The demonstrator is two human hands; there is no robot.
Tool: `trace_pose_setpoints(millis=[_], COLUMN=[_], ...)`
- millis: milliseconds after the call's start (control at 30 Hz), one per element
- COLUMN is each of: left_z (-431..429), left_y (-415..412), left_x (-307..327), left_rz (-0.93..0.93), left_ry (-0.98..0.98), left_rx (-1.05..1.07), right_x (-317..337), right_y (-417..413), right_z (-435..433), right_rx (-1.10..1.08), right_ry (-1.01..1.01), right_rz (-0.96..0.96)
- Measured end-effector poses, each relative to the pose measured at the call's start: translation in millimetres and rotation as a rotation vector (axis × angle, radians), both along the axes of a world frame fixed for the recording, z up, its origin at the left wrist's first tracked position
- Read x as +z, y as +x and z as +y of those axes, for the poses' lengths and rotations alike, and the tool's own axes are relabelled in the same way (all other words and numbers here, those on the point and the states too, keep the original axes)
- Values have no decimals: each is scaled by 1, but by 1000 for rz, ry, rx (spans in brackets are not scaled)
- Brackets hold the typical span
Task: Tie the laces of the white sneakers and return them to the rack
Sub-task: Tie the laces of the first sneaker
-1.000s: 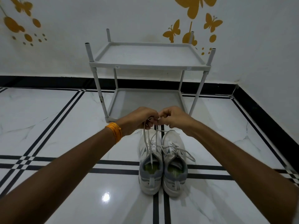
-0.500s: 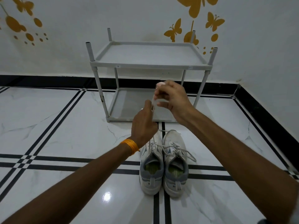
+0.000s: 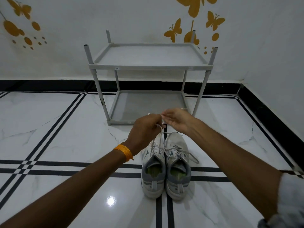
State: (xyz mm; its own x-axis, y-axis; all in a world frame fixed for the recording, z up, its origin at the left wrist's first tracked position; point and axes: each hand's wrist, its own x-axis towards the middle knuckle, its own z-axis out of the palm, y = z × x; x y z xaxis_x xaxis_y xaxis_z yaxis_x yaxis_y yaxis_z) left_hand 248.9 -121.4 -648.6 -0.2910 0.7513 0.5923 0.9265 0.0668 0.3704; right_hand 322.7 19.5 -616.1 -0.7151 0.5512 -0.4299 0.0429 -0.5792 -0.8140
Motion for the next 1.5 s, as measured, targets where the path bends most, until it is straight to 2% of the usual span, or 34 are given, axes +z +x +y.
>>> trace_pose_setpoints(millis=[67,100,167,200,233,300,367,500,667,767,867,933,967,1033,1167,1233,1333,1433,1500], left_z=[1,2,4,6,7,10,10,9,9,5,-4,-10,-14,-25,-61,-77,-83,-79,-74], left_y=[0,-1,-7,-11,-14,-18,-19,-21,-16,-19,-29,-36,-40,-53,-80,-85,-78,-64,-56], left_x=[7,14,28,32,34,35,33,31,35,34,29,24,20,8,-32,-54,-81,-90,-90], left_rz=[-319,-575,-1151,-1350,-1457,-1574,-1672,-1753,-1696,-1680,-1708,-1654,-1575,-1298,-735,-634,-518,-374,-254], left_ry=[-101,-213,-461,-526,-539,-482,-399,-281,-270,-286,-300,-303,-312,-358,-497,-574,-691,-850,-814], left_rx=[47,54,28,29,43,69,72,95,93,69,85,141,178,264,494,572,551,501,506], right_x=[-10,-14,-24,-25,-24,-13,1,6,-5,-3,1,-2,-7,-24,-78,-105,-131,-129,-118], right_y=[5,8,11,11,12,15,21,29,24,24,30,34,37,47,96,120,129,121,111], right_z=[0,-1,-1,-3,-6,-15,-21,-22,-21,-13,-3,8,15,35,80,88,76,63,56], right_rx=[71,96,106,89,56,32,132,359,302,360,392,373,341,262,275,352,497,571,523], right_ry=[-46,-47,150,285,396,493,582,779,782,883,1192,1386,1448,1548,1587,1560,1559,1599,1699], right_rz=[-118,-176,-320,-352,-330,-202,-119,-157,-194,-188,-196,-269,-311,-456,-900,-1040,-1151,-1200,-1162])
